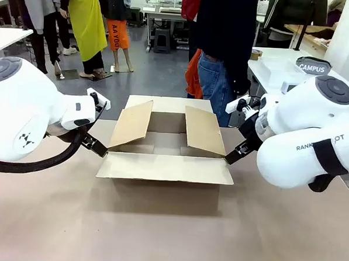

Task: Pack the gift set into the box.
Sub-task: Place both hands on the side flaps of the Package Box and spread them outward.

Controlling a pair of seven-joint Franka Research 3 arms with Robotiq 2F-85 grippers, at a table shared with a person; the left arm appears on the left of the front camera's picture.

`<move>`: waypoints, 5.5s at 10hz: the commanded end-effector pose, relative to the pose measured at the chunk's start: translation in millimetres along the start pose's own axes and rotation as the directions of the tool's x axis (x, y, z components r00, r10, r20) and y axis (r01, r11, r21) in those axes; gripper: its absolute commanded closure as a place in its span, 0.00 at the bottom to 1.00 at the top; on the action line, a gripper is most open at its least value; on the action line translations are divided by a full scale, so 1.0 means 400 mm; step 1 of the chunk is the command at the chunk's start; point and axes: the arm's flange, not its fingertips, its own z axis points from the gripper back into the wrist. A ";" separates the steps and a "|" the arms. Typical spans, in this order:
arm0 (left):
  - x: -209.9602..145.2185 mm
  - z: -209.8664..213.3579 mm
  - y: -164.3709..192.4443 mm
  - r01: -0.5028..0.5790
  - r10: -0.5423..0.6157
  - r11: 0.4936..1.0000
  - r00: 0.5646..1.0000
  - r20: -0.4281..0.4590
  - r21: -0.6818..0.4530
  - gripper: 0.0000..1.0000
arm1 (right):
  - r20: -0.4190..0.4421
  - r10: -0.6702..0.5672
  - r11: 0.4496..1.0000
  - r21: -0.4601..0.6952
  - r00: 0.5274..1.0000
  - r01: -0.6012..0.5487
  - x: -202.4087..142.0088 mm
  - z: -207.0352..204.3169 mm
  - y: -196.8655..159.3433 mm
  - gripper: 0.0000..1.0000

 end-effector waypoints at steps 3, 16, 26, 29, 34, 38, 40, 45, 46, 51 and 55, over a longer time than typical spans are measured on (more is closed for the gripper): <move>0.000 0.000 0.000 0.000 0.000 1.000 1.000 0.001 0.000 0.00 | 0.000 0.000 1.000 0.000 1.000 0.000 0.000 0.000 0.000 0.00; -0.013 0.075 0.009 0.008 -0.008 1.000 1.000 0.016 -0.029 0.00 | -0.020 0.015 0.999 -0.031 1.000 -0.016 0.001 0.103 -0.011 0.00; -0.529 0.352 0.627 -0.460 0.861 0.275 0.509 0.004 -0.844 0.00 | 0.040 -0.985 0.145 0.733 0.170 0.665 -0.468 0.567 -0.550 0.00; -0.581 0.386 0.587 -0.501 0.817 0.410 0.573 0.063 -0.763 0.00 | 0.036 -0.999 -0.006 0.664 -0.040 0.747 -0.634 0.440 -0.607 0.00; -0.569 0.362 0.593 -0.520 0.825 0.378 0.565 0.023 -0.766 0.00 | -0.007 -0.981 0.164 0.521 0.196 0.838 -0.576 0.499 -0.609 0.00; -0.103 0.437 0.302 -0.361 0.464 0.754 0.884 0.056 -0.548 0.00 | 0.227 -0.760 0.650 0.260 0.609 0.714 -0.150 0.346 -0.293 0.00; 0.132 0.354 0.153 -0.311 0.307 0.864 0.949 -0.075 -0.396 0.00 | 0.259 -0.618 0.771 0.380 0.742 0.510 -0.045 0.209 -0.066 0.00; 0.263 0.273 -0.038 -0.246 0.229 0.913 0.969 -0.091 -0.326 0.00 | 0.315 -0.302 0.904 0.395 0.900 0.165 -0.139 0.228 0.019 0.00; 0.263 0.273 -0.038 -0.246 0.229 0.913 0.969 -0.091 -0.326 0.00 | 0.293 -0.428 0.877 0.364 0.855 0.314 0.017 0.242 0.144 0.00; 0.411 0.195 -0.091 -0.236 0.190 0.945 0.960 -0.205 -0.227 0.00 | 0.293 -0.428 0.877 0.364 0.855 0.314 0.017 0.242 0.144 0.00; 0.615 0.041 -0.149 -0.288 0.275 0.958 0.892 -0.359 0.018 0.00 | 0.293 -0.428 0.877 0.364 0.855 0.314 0.017 0.242 0.144 0.00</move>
